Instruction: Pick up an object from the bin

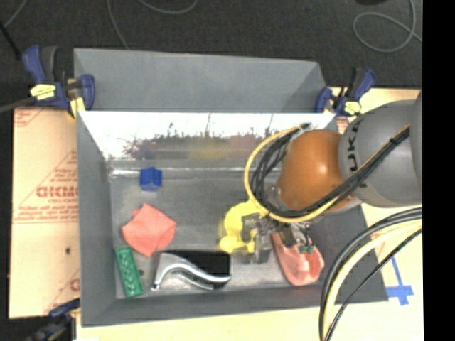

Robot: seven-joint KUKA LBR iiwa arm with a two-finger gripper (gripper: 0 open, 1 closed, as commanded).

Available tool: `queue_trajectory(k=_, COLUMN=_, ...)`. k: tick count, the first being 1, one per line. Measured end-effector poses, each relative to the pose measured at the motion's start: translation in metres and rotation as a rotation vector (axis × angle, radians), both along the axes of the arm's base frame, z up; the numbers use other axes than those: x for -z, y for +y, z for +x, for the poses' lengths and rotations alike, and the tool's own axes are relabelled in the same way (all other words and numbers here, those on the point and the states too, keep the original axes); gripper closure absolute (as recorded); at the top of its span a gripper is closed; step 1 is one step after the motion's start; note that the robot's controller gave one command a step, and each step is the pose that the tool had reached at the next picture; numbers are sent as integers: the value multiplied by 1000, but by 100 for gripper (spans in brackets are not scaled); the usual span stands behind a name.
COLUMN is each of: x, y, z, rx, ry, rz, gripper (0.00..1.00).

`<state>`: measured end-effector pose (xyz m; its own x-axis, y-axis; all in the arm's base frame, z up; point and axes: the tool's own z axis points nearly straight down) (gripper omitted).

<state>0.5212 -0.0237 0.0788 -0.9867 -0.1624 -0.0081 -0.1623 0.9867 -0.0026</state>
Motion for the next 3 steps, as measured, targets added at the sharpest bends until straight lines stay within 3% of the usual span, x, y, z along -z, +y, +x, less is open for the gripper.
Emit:
queue_trajectory(k=1, x=-43, y=0, z=-4, rx=-2, ry=7, rz=0, gripper=100)
queue_trajectory(k=2, x=-88, y=8, z=2, rx=-7, ry=-2, rz=-1, gripper=100)
queue_trajectory(k=3, x=-125, y=9, z=-3, rx=-11, ry=9, rz=-1, gripper=100)
